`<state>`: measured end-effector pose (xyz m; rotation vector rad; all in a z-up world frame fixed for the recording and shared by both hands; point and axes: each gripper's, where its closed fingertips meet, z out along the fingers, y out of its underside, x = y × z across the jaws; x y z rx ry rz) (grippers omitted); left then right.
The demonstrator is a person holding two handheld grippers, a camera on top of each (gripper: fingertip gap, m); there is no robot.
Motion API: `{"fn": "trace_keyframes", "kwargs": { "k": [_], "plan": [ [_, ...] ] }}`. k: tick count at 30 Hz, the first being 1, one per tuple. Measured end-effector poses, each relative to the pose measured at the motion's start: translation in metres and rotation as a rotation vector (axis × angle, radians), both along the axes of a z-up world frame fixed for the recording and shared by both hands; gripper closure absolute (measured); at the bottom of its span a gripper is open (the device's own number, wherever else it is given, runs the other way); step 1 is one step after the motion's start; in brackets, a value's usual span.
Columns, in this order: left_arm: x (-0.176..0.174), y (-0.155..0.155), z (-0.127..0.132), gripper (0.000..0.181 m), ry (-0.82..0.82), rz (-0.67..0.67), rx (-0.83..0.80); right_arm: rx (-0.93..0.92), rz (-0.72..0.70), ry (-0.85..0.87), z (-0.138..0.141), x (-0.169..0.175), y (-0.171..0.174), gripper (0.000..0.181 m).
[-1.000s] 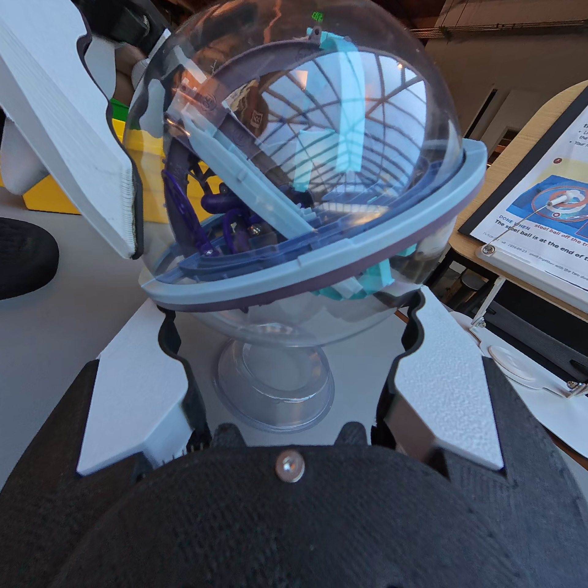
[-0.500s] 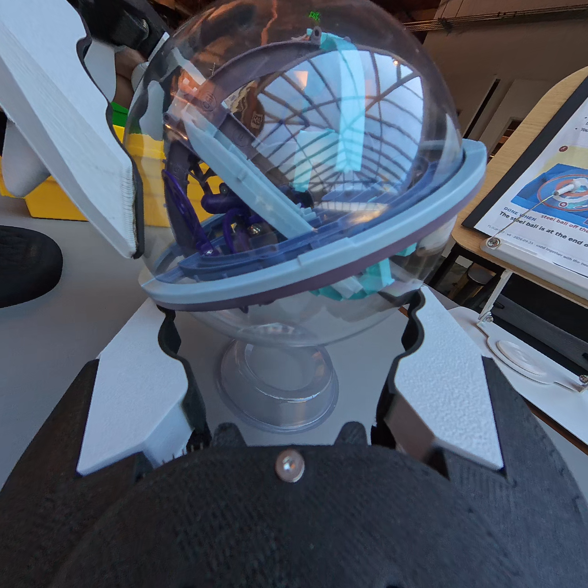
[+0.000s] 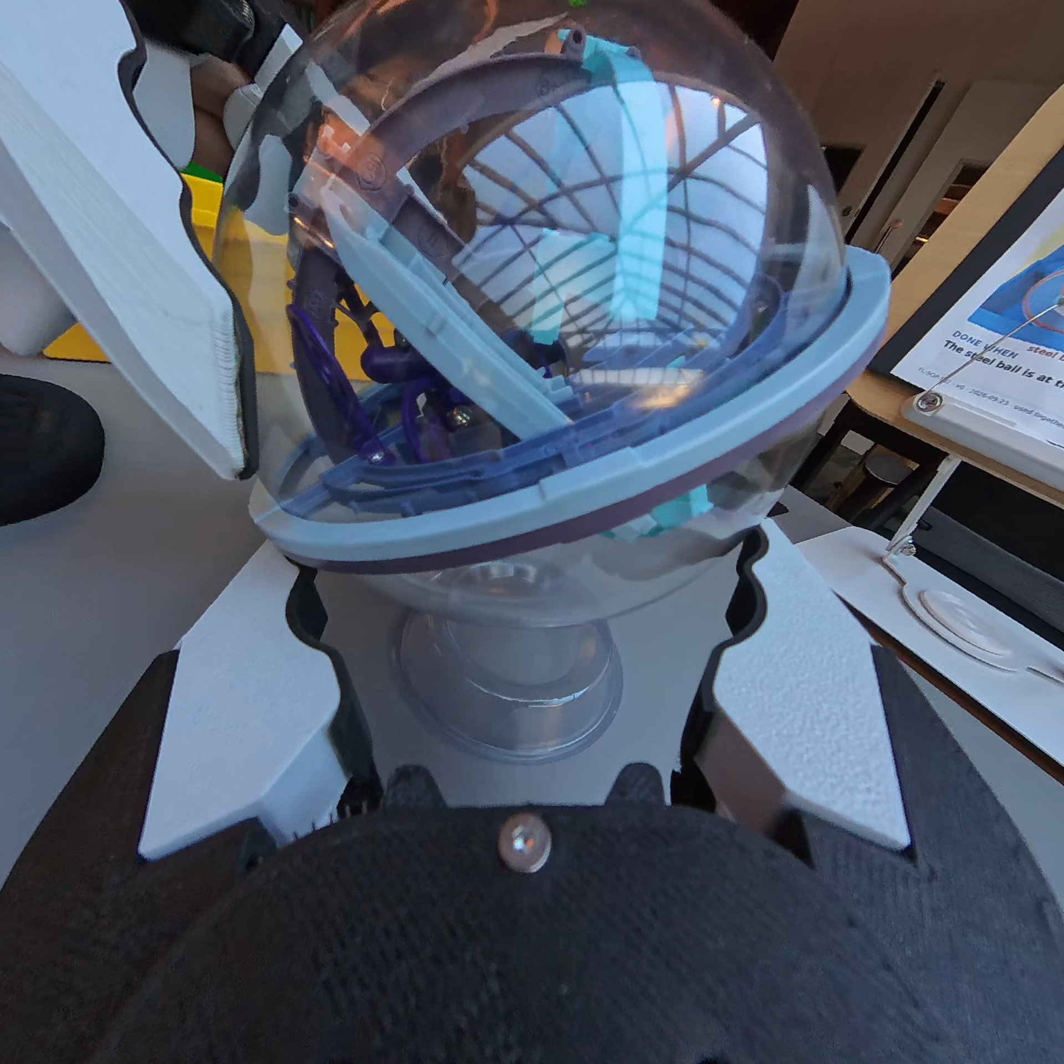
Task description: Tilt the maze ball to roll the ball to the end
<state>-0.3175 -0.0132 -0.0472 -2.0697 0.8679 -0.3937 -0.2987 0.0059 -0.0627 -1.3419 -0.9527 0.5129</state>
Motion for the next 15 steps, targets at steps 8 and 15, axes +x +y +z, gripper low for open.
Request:
{"fn": "trace_keyframes", "kwargs": {
  "k": [8, 15],
  "plan": [
    [-0.0002, 0.0009, -0.0025, 0.027, 0.013, 0.007, 0.015, -0.007, -0.001, -0.011, -0.0040, -0.0001, 0.0012, 0.037],
    [-0.0004, 0.0009, -0.0027, 0.027, 0.009, 0.009, 0.012, -0.008, 0.002, -0.012, -0.0042, -0.0004, 0.0012, 0.038]
  ]
}}
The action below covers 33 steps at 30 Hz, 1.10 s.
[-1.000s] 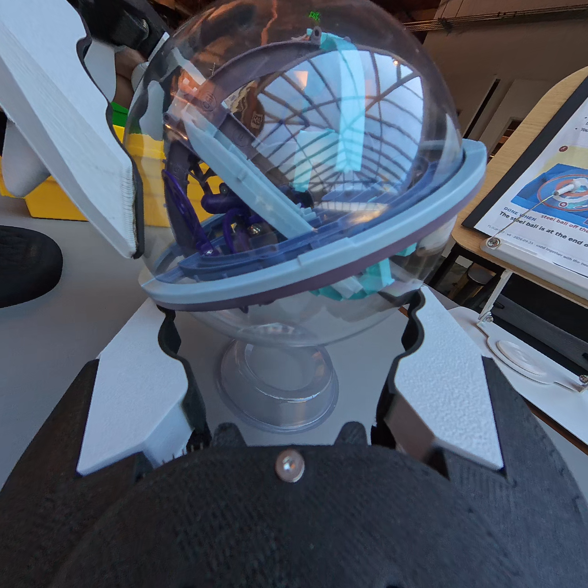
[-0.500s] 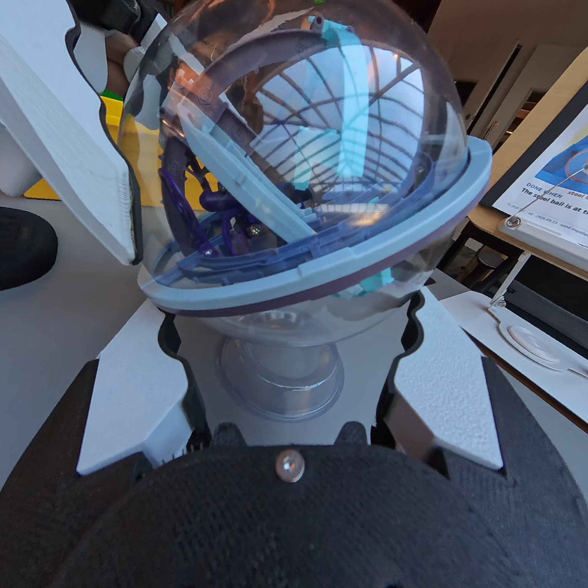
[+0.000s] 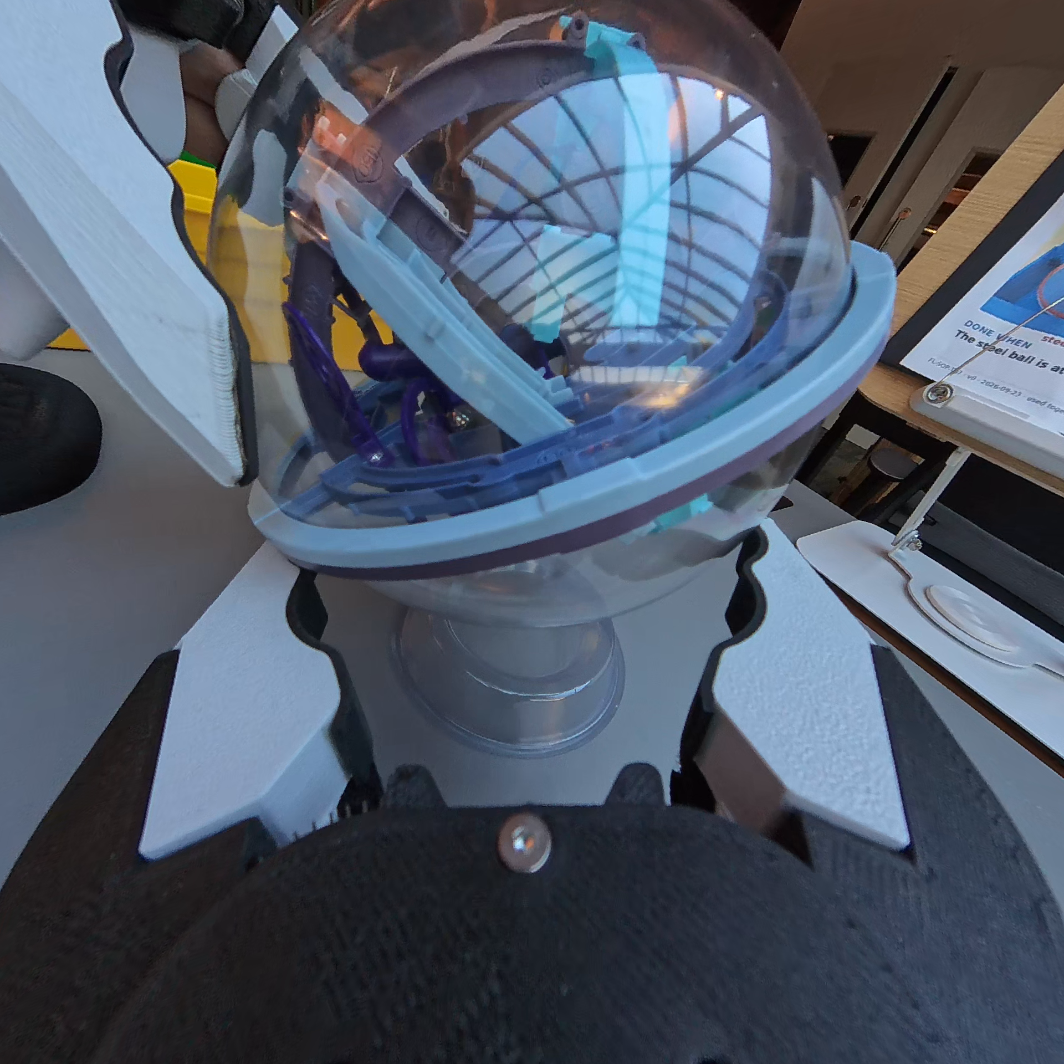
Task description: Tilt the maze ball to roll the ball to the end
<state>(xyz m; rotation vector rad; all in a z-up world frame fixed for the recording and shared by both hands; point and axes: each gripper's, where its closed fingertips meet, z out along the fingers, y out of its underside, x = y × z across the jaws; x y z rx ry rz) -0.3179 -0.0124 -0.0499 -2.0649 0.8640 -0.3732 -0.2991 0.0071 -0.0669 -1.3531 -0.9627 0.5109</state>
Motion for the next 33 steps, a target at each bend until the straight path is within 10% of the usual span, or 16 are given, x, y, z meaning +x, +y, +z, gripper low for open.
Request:
{"fn": "trace_keyframes", "kwargs": {
  "k": [17, 33],
  "plan": [
    [0.001, -0.001, 0.004, 0.027, 0.004, 0.000, 0.026, 0.019, -0.005, -0.019, 0.003, 0.001, 0.000, 0.037],
    [0.015, -0.001, 0.072, 0.026, 0.092, -0.056, 0.052, -0.071, -0.065, 0.112, 0.062, 0.010, -0.005, 0.037]
  ]
}}
